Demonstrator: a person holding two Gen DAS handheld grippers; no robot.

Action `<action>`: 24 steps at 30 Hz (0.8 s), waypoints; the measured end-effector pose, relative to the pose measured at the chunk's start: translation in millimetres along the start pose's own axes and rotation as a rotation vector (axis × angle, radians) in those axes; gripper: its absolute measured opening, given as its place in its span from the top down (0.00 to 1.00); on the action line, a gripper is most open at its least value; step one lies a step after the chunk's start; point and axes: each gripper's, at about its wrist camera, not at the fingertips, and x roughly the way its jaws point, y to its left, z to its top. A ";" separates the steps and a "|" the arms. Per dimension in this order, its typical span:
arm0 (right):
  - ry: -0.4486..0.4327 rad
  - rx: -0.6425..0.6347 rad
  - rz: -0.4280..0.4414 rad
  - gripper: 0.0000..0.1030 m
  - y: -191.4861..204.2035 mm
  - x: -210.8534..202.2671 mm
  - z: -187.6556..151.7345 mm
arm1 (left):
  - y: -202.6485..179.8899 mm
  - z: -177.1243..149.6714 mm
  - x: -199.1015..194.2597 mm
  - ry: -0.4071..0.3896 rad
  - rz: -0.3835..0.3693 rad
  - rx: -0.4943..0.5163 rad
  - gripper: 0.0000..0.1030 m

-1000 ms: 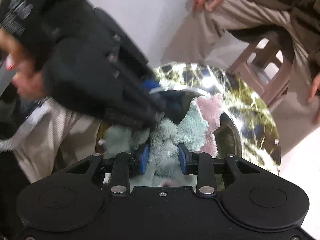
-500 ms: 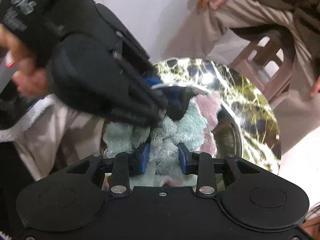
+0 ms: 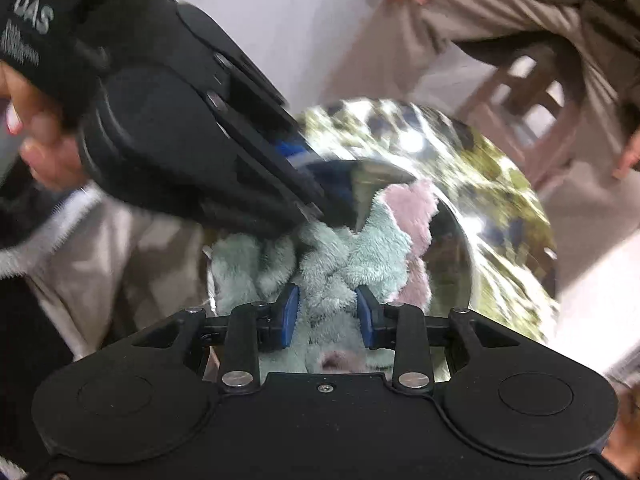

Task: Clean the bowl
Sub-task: 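Hold the bowl rim with the left gripper while the right gripper scrubs the bowl bottom with the towel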

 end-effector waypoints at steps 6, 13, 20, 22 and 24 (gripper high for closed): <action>-0.016 0.009 -0.119 0.72 -18.6 -2.9 1.3 | 0.9 -1.0 0.2 0.002 -0.003 0.001 0.88; 0.053 0.007 -0.047 0.70 3.1 -7.2 -17.5 | -1.3 -1.7 1.9 0.003 -0.021 0.002 0.88; -0.025 0.003 -0.090 0.70 -3.7 1.8 -2.1 | -1.8 -4.0 -1.0 0.004 -0.008 0.015 0.88; -0.013 0.014 -0.120 0.70 -7.5 -0.8 -7.7 | -1.2 -4.8 -0.7 0.006 -0.018 0.010 0.87; 0.012 0.024 -0.127 0.70 -6.4 -4.0 -13.7 | -1.2 -5.6 -0.6 0.000 -0.020 0.010 0.88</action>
